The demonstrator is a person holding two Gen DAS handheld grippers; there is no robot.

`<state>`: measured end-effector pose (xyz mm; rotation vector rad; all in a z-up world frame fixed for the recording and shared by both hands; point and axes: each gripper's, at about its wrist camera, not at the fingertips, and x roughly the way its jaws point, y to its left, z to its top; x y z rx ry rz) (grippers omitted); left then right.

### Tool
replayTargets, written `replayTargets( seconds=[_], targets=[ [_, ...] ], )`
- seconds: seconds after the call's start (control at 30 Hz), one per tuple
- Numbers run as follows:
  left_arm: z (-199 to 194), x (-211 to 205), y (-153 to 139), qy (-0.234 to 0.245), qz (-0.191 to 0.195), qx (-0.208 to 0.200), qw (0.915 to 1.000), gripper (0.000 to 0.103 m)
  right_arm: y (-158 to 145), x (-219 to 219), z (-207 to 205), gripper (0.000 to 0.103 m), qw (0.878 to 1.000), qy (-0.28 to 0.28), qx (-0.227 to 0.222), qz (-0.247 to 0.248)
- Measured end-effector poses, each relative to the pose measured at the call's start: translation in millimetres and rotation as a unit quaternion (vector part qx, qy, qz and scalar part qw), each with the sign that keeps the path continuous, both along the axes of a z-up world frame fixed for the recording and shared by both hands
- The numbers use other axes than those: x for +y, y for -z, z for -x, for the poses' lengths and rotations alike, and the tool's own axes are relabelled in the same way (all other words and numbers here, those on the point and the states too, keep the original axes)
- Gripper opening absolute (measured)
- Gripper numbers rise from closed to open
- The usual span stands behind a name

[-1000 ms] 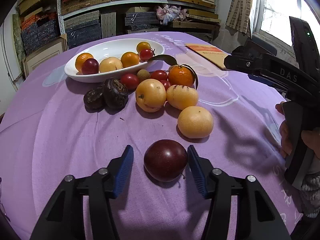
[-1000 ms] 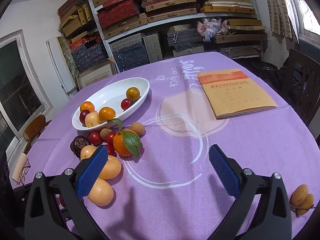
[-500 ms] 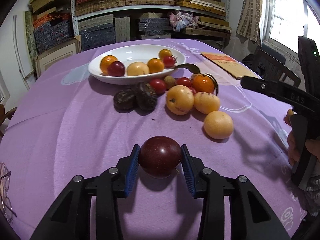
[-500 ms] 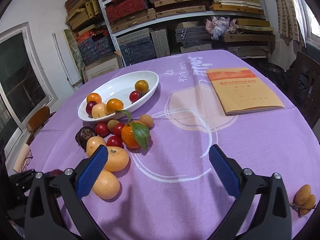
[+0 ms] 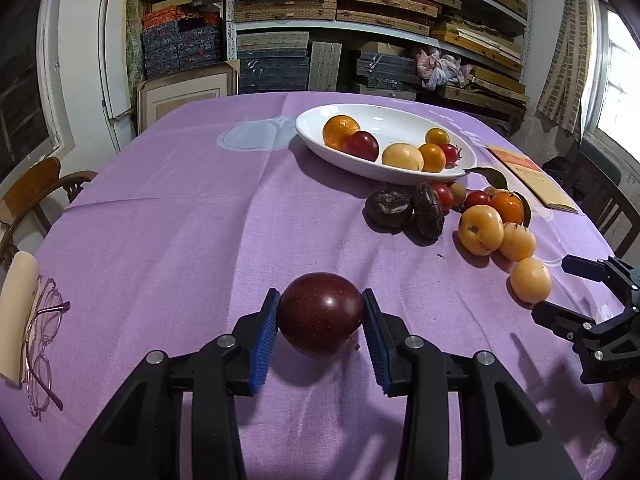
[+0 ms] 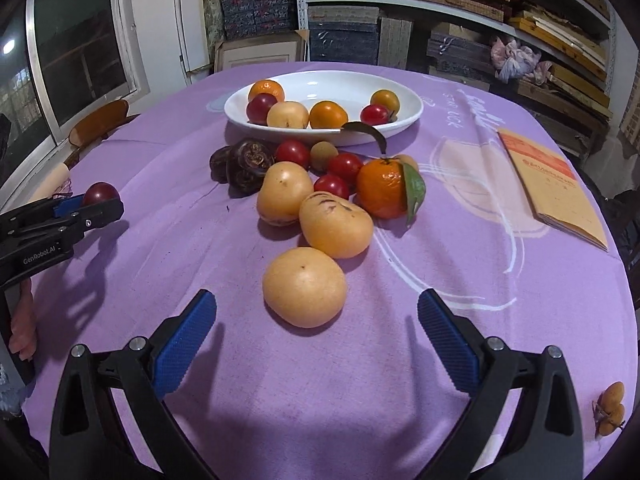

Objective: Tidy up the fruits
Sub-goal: 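Move the right tool toward the pale yellow pear while the left tool holds the plum, then close the right tool on the pale yellow pear while the left tool holds the plum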

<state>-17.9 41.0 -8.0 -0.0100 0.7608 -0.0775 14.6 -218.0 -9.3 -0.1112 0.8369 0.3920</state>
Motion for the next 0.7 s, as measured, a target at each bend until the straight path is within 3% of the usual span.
replayTargets(
  seconds=[0.07, 0.13, 0.2, 0.37, 0.43, 0.7],
  targets=[
    [0, -1, 0, 0.003, 0.001, 0.001, 1.0000, 0.041, 0, 5, -1, 0.097, 1.000, -0.005, 0.002, -0.001],
    [0, 0, 1, 0.004, 0.002, 0.000, 1.0000, 0.041, 2, 9, -3, 0.085, 1.000, -0.011, 0.012, -0.006],
    [2, 0, -1, 0.003, 0.003, -0.005, 1.0000, 0.041, 4, 12, -5, 0.079, 1.000, -0.016, 0.025, -0.009],
    [3, -1, -2, 0.007, 0.004, -0.006, 0.9999, 0.041, 4, 10, -9, 0.073, 0.999, -0.015, 0.030, -0.016],
    [1, -2, 0, 0.010, 0.005, -0.001, 0.9999, 0.041, 6, 8, -11, 0.063, 0.999, -0.015, 0.038, -0.019],
    [-11, 0, 7, 0.011, 0.021, 0.026, 0.9994, 0.042, 7, 1, -12, 0.052, 0.998, -0.015, 0.044, -0.035]
  ],
)
